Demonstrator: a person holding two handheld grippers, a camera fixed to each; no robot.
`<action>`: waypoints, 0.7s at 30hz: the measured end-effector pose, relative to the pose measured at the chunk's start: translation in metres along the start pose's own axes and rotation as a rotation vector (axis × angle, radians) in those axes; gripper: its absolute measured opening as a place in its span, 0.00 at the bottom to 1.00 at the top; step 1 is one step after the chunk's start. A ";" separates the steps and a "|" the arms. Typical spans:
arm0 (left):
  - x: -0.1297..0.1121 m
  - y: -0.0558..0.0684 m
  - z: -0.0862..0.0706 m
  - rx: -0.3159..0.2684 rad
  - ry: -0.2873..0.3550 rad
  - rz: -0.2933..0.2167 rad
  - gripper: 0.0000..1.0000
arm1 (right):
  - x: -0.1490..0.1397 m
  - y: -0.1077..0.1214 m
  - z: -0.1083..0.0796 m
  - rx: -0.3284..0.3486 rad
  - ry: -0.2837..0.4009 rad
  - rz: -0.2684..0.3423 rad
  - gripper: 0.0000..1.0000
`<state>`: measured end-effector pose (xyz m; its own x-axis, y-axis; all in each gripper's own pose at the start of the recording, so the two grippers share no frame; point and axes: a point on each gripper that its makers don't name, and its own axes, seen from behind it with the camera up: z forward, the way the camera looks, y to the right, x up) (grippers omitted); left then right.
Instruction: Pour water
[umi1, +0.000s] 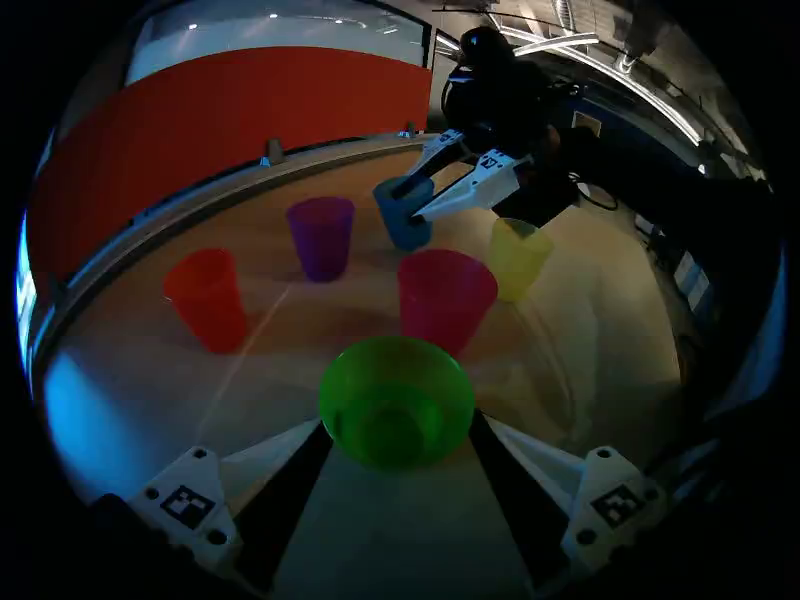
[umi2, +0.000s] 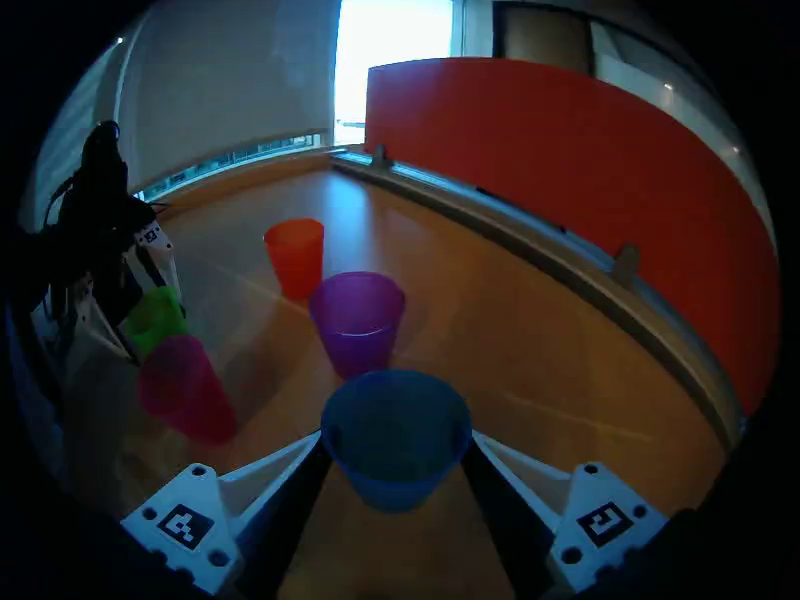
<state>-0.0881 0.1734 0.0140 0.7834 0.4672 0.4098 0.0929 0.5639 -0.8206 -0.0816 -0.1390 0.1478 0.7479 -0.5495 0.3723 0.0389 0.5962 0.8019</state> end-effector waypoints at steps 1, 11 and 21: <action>0.000 0.000 0.000 0.000 0.000 -0.002 0.98 | -0.001 0.000 0.001 0.001 -0.001 0.002 0.90; -0.001 0.003 -0.002 -0.008 0.000 -0.008 0.99 | -0.010 0.000 0.001 0.005 0.001 0.023 0.90; -0.005 0.003 0.002 -0.006 -0.014 -0.006 1.00 | -0.019 0.001 -0.002 0.002 -0.010 0.036 0.91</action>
<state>-0.0926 0.1746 0.0102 0.7742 0.4732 0.4204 0.1014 0.5629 -0.8203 -0.0943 -0.1265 0.1401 0.7423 -0.5336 0.4054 0.0110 0.6146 0.7888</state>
